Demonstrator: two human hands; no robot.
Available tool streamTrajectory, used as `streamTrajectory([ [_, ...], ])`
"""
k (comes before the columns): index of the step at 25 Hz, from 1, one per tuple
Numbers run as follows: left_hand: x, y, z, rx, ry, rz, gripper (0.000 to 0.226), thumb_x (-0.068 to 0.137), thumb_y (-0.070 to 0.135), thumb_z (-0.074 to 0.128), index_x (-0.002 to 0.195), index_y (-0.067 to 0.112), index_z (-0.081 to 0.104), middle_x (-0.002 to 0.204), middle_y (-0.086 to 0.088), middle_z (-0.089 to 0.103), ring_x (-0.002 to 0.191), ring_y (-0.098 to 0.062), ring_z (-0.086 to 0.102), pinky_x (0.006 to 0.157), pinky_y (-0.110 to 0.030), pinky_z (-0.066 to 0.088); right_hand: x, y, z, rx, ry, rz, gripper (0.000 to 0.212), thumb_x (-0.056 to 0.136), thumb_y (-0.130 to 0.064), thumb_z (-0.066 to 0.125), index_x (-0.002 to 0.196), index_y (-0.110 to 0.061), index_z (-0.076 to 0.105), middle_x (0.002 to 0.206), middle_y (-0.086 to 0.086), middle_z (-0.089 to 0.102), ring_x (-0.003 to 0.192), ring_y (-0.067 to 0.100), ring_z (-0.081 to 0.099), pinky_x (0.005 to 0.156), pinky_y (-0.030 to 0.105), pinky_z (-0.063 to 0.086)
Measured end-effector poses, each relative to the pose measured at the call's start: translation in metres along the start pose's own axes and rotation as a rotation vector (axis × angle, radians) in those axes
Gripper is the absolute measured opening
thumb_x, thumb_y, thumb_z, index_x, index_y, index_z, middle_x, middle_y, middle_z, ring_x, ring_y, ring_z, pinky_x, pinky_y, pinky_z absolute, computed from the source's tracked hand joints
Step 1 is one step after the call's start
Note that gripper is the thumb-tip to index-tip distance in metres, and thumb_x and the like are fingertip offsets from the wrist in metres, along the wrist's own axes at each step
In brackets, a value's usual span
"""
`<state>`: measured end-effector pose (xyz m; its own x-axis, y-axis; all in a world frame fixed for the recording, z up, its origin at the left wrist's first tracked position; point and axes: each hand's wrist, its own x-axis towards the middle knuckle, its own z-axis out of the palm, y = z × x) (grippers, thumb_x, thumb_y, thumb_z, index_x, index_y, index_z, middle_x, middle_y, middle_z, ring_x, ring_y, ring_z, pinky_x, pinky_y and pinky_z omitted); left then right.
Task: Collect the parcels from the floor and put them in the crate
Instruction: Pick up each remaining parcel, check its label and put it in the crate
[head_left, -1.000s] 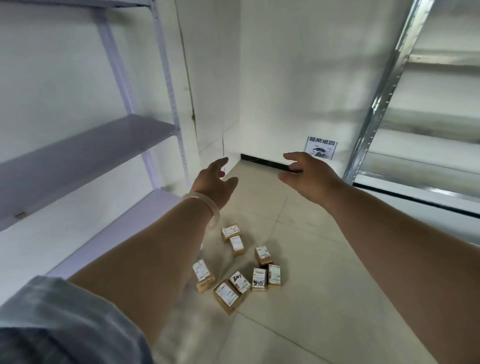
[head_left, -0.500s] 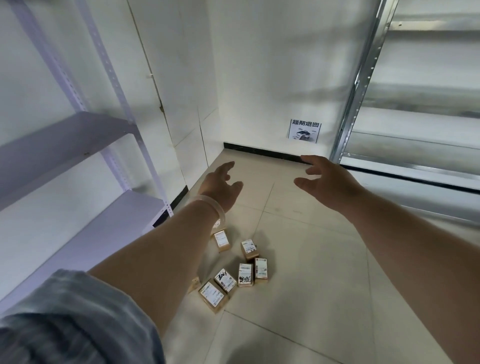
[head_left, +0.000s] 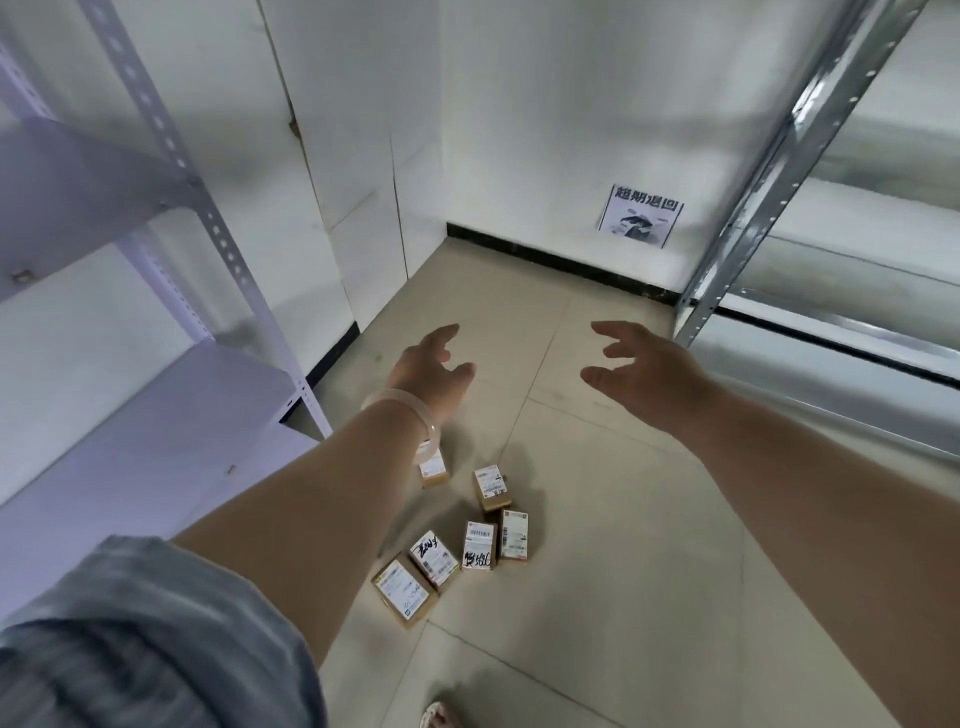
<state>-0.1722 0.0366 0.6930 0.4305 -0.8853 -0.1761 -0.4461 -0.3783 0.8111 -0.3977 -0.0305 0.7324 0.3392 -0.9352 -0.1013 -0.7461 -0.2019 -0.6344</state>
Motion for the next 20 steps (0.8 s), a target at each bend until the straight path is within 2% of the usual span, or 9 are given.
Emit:
streamTrajectory([
  [3,0.034,-0.039,-0.004,-0.071,0.019,-0.112,0.052,0.091,0.026,0.055,0.141,0.032,0.040,0.132,-0.002,0.052,0.098,-0.015,0.056,0.088,-0.028,0.048,0.047,-0.007,0.040,-0.015,-0.106,-0.011,0.055,0.081,-0.039,0.071,0.131,-0.037,0.049,0.119,-0.005,0.059,0.106,0.019,0.061,0.094,0.039,0.050],
  [5,0.042,-0.071,-0.005,-0.095,0.042,-0.185,0.050,0.093,0.024,0.054,0.141,0.030,0.041,0.133,-0.003,0.053,0.109,-0.019,0.056,0.090,-0.025,0.043,0.076,-0.013,0.073,-0.046,-0.202,-0.025,0.055,0.082,-0.040,0.069,0.133,-0.037,0.048,0.120,-0.005,0.059,0.108,0.018,0.059,0.095,0.038,0.049],
  [11,0.058,-0.185,-0.017,-0.067,0.256,-0.438,0.046,0.095,0.026,0.051,0.140,0.030,0.042,0.132,-0.001,0.054,0.109,-0.019,0.053,0.085,-0.024,0.038,0.146,-0.033,0.209,-0.040,-0.461,-0.168,0.052,0.086,-0.031,0.065,0.135,-0.030,0.048,0.128,0.002,0.058,0.113,0.018,0.058,0.098,0.036,0.046],
  [13,0.062,-0.224,-0.009,-0.048,0.296,-0.506,0.046,0.095,0.027,0.050,0.140,0.031,0.041,0.131,-0.001,0.054,0.106,-0.020,0.053,0.085,-0.024,0.037,0.161,-0.025,0.259,-0.065,-0.587,-0.218,0.054,0.086,-0.030,0.066,0.136,-0.027,0.047,0.129,0.005,0.058,0.114,0.020,0.059,0.095,0.033,0.047],
  [15,0.070,-0.261,0.003,-0.063,0.333,-0.574,0.047,0.095,0.025,0.052,0.140,0.031,0.041,0.130,-0.002,0.054,0.103,-0.020,0.053,0.087,-0.026,0.041,0.177,-0.010,0.306,-0.095,-0.677,-0.221,0.056,0.086,-0.032,0.067,0.138,-0.028,0.046,0.130,0.004,0.058,0.117,0.019,0.058,0.100,0.035,0.045],
  [18,0.077,-0.319,0.037,-0.060,0.327,-0.630,0.046,0.094,0.021,0.053,0.139,0.026,0.045,0.128,-0.003,0.058,0.112,-0.022,0.056,0.089,-0.025,0.040,0.195,0.019,0.365,-0.140,-0.699,-0.181,0.052,0.086,-0.036,0.065,0.134,-0.032,0.048,0.127,-0.002,0.060,0.116,0.015,0.057,0.101,0.028,0.042],
  [20,0.074,-0.367,0.078,-0.071,0.295,-0.669,0.046,0.092,0.021,0.055,0.137,0.026,0.046,0.128,-0.003,0.059,0.110,-0.019,0.057,0.089,-0.024,0.039,0.196,0.052,0.410,-0.162,-0.734,-0.147,0.047,0.087,-0.035,0.063,0.132,-0.032,0.051,0.125,-0.003,0.061,0.114,0.013,0.058,0.096,0.023,0.041],
])
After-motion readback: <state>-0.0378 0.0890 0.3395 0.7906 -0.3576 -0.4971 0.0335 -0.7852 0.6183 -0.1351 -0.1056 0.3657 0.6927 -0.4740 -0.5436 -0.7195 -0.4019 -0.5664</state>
